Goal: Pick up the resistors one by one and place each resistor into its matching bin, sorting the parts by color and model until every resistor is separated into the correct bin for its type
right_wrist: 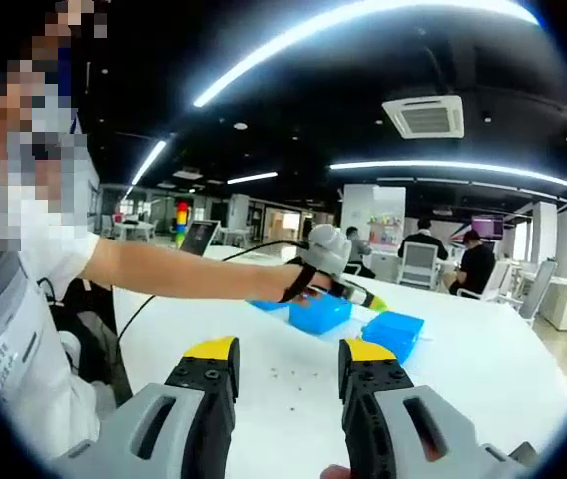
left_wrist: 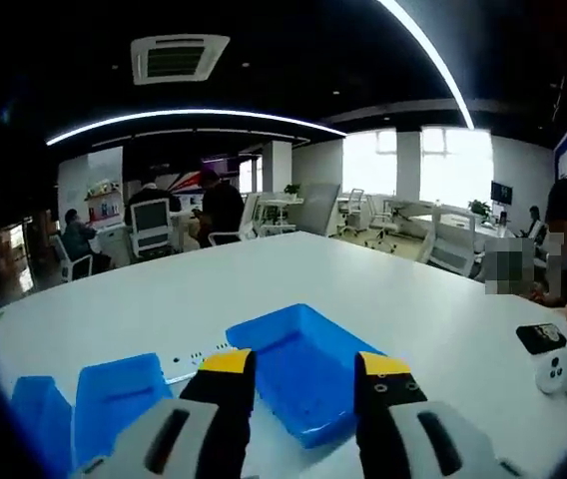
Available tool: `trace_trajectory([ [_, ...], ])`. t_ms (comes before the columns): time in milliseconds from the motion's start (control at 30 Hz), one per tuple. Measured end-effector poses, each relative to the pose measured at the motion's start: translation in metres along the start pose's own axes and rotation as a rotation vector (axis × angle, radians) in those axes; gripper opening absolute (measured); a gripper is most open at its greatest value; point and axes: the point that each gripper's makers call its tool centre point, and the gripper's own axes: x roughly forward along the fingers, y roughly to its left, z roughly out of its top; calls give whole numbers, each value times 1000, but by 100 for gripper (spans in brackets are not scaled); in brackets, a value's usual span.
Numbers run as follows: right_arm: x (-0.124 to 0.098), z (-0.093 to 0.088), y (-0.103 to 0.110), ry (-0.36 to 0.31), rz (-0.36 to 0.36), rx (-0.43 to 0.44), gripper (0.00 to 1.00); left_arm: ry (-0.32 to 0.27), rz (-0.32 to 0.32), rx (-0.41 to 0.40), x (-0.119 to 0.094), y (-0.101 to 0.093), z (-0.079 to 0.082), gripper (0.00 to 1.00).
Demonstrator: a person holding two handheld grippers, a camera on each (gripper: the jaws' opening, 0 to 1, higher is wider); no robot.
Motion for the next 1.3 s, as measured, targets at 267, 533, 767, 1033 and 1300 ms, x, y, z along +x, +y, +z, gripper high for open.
trace_trajectory([
  [267,-1,2,0,-2,-2,-1,42,-79,-65,-30,-69,2,15,44],
  [533,4,1,2,4,6,-3,42,-207,-153,-70,-172,-5,11,42],
  [767,7,-1,6,9,18,-4,42,-272,-158,-83,-238,1,-17,42],
  [1033,9,-3,5,18,18,-4,42,-320,-201,-125,-290,-9,-54,46],
  [1300,9,-4,4,24,18,-5,42,-370,-203,-147,-322,-9,-65,43],
])
